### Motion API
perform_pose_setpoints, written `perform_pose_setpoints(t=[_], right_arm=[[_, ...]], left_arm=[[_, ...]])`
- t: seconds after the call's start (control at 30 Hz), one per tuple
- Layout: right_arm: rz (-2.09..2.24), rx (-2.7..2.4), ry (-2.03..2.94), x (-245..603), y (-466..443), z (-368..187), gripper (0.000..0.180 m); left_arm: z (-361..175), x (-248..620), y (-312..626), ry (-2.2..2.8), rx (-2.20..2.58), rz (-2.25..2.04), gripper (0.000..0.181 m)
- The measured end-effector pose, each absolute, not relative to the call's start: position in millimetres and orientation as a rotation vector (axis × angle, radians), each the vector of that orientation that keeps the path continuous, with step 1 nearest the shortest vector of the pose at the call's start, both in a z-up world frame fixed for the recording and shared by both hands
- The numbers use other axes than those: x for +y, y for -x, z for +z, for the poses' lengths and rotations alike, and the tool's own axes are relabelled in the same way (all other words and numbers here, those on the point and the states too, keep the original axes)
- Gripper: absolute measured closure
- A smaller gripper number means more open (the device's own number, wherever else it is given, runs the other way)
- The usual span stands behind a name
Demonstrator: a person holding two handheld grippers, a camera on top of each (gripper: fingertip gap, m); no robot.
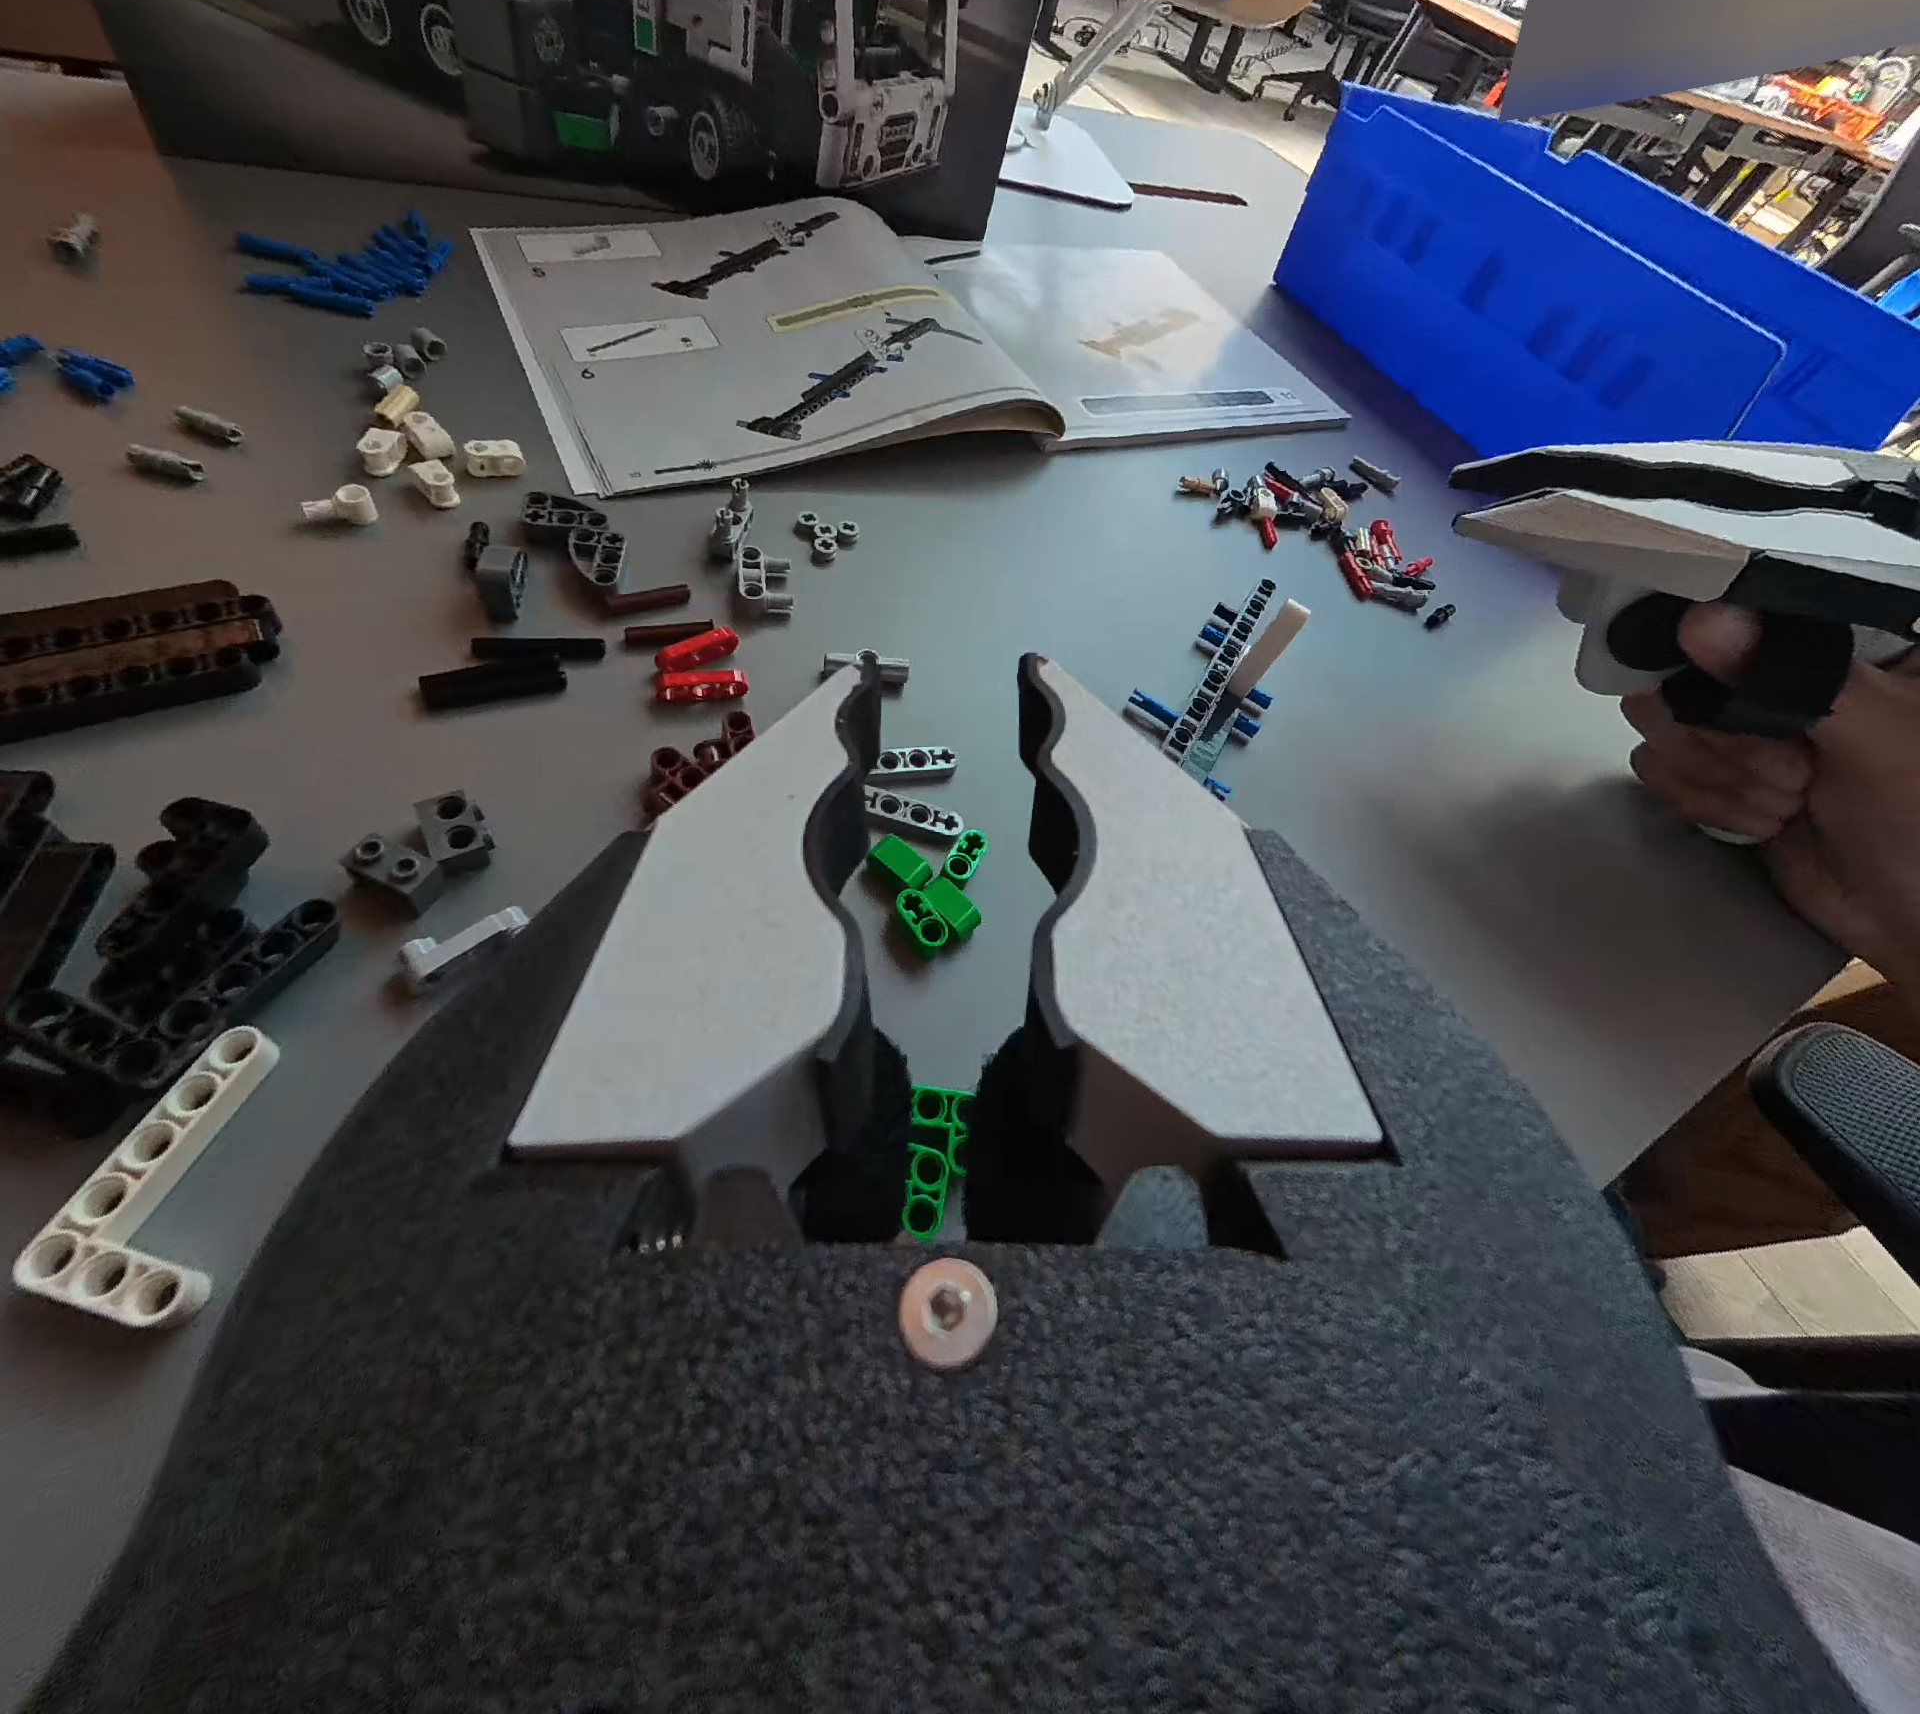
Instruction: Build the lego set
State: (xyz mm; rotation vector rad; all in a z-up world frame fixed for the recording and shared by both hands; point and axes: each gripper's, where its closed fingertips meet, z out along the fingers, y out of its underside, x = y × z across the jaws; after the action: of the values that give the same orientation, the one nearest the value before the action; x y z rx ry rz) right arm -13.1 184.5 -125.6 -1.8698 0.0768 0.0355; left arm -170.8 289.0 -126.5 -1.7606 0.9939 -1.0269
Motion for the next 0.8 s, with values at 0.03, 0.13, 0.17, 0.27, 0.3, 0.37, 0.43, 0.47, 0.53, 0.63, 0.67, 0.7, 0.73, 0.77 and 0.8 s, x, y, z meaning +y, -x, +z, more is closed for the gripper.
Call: perform_pose_setpoints(t=[0.03,0.13,0.17,0.27,0.3,0.37,0.43,0.47,0.53,0.63,0.67,0.7,0.73,0.77,0.8], right_arm=[[0.037,0.074,1.88,185,14,-127,0.147],[0.039,0.072,1.897,186,14,-130,0.147],[0.039,0.066,1.891,186,15,-129,0.147],[0.037,0.07,1.873,184,14,-126,0.148],[0.037,0.076,1.871,184,13,-126,0.148],[0.046,0.084,1.873,184,13,-126,0.148],[0.065,0.083,1.884,185,13,-128,0.148],[0.074,0.08,1.89,186,14,-129,0.148],[0.082,0.079,1.899,186,15,-130,0.148],[0.075,0.067,1.91,187,16,-132,0.148],[0.069,0.06,1.912,187,17,-132,0.148],[0.064,0.053,1.917,188,18,-132,0.148],[0.059,0.046,1.923,188,18,-133,0.148],[0.056,0.039,1.93,188,19,-134,0.148],[0.052,0.033,1.936,189,20,-135,0.148]], left_arm=[[-126,289,171,1.752,0.993,-1.022,0.156],[-130,285,166,1.753,1.036,-1.0,0.155],[-132,285,164,1.761,1.05,-0.998,0.155],[-135,283,162,1.779,1.072,-1.002,0.153],[-134,283,162,1.771,1.068,-0.999,0.153],[-134,283,162,1.764,1.073,-0.993,0.153],[-135,282,162,1.758,1.081,-0.973,0.153],[-135,281,161,1.755,1.095,-0.961,0.153],[-137,279,160,1.752,1.118,-0.939,0.153],[-138,277,158,1.732,1.14,-0.905,0.153],[-139,276,158,1.74,1.148,-0.912,0.153],[-140,277,158,1.752,1.145,-0.925,0.152],[-140,278,158,1.76,1.137,-0.942,0.152],[-139,278,158,1.767,1.127,-0.957,0.152],[-139,279,159,1.771,1.121,-0.966,0.152]])
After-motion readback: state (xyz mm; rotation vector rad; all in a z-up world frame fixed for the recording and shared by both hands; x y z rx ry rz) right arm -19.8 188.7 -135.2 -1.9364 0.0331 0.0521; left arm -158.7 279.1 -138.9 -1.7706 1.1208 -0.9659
